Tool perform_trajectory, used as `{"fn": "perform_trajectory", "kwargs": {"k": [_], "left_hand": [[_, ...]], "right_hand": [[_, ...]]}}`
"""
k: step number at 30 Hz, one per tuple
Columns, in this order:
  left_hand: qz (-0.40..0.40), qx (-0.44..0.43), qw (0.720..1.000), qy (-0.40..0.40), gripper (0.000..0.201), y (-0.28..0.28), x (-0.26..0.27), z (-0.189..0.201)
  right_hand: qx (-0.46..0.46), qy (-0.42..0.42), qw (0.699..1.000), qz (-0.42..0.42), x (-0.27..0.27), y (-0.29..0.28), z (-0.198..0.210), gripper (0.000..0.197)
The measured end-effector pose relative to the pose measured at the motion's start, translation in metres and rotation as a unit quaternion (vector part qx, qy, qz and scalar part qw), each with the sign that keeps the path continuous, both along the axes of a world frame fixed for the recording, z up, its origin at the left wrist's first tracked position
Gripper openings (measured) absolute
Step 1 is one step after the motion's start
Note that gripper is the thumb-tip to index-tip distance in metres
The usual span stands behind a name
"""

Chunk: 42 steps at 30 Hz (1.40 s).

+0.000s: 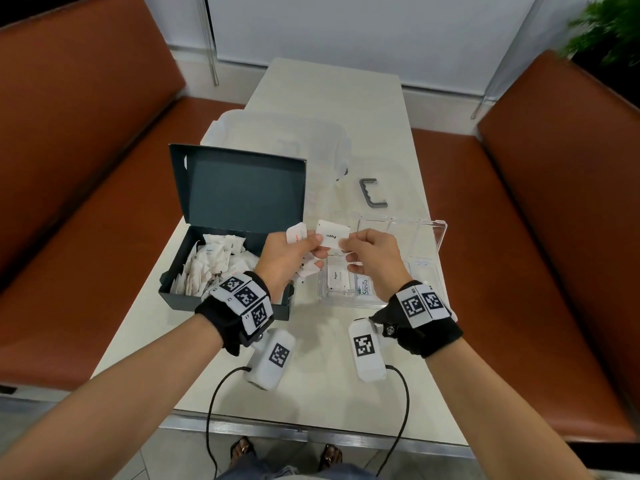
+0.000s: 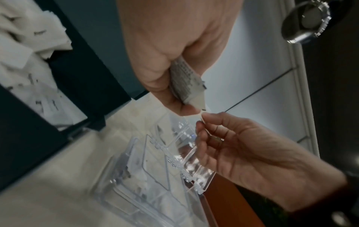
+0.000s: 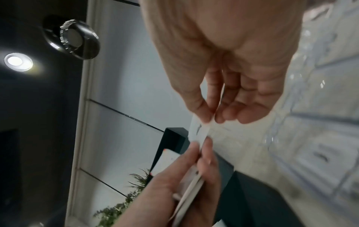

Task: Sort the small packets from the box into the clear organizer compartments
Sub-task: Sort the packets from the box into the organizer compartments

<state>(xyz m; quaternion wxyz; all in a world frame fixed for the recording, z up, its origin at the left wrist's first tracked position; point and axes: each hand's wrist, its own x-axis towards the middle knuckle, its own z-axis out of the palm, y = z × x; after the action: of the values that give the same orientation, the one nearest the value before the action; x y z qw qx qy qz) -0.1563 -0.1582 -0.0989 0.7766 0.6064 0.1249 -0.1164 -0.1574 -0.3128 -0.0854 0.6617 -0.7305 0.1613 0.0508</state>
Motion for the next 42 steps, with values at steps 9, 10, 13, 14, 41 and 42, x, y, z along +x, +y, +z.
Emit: {"fn": "perform_trajectory", "kwargs": {"k": [9,10,13,14,41,42], "left_hand": [[-0.141,0.190,0.971,-0.046,0.020,0.008,0.009,0.008],[-0.142,0.191,0.970,-0.050,0.020,0.008,0.009,0.009],[-0.141,0.189,0.970,-0.056,0.020,0.008,0.009,0.009],[-0.139,0.187,0.971,-0.056,0.020,0.008,0.009,0.009],[-0.089,0.069,0.994,-0.009,0.010,0.012,0.001,-0.005],[-0.090,0.066,0.994,-0.008,0.010,0.013,0.000,-0.005]], "right_hand": [[-0.299,-0.148,0.927,0.170,0.011,-0.016,0.016,0.013],[-0.303,-0.148,0.926,0.172,0.012,-0.017,0.017,0.013],[-0.286,-0.131,0.933,0.174,0.012,-0.016,0.017,0.013],[-0.274,-0.120,0.939,0.171,0.012,-0.016,0.017,0.012],[-0.434,0.043,0.900,0.024,0.012,0.010,-0.054,0.010],[-0.453,0.037,0.890,0.035,0.012,0.011,-0.055,0.012]]}}
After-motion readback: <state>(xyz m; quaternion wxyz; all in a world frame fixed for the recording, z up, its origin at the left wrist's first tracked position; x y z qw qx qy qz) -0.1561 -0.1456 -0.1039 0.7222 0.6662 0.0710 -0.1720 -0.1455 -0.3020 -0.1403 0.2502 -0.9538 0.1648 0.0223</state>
